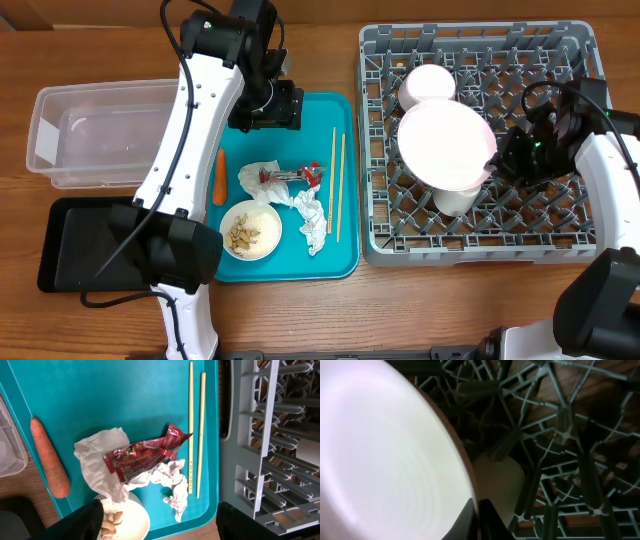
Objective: Sort waste into correct bins and load items into the dishwasher
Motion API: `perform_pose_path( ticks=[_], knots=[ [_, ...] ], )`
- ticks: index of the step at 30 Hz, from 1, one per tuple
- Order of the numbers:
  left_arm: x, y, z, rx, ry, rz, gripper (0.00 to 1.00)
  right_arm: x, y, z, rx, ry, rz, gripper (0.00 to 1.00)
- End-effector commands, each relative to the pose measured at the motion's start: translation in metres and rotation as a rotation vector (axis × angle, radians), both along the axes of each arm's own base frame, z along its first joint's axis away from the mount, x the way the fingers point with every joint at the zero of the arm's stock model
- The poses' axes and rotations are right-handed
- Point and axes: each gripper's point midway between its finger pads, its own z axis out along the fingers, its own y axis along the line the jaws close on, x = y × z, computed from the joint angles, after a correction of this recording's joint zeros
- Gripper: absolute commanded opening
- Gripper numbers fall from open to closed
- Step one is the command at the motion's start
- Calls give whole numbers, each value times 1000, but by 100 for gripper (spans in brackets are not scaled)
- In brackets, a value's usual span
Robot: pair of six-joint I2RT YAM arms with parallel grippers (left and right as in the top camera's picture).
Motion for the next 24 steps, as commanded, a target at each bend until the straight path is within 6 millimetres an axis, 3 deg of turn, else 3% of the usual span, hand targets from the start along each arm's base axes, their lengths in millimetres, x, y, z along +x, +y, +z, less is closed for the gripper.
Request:
perform_pose_path(
  ticks=[1,6,12,16,24],
  knots=[
    [2,3,17,-4,-49,9,73,22,-8,39,-47,-122,10,4],
    [3,6,16,10,-53,12,73,31,-32,119,-232,-237,-56,4],
    [6,7,16,18,-66,15,74,-9,-65,188,-662,-239,-226,4],
    [9,6,17,13,-80,15,75,-27,-47,204,-772,-260,-270,4],
    [13,15,16,65,-97,26,75,-46,-1,214,-1041,-346,-252,4]
  ],
)
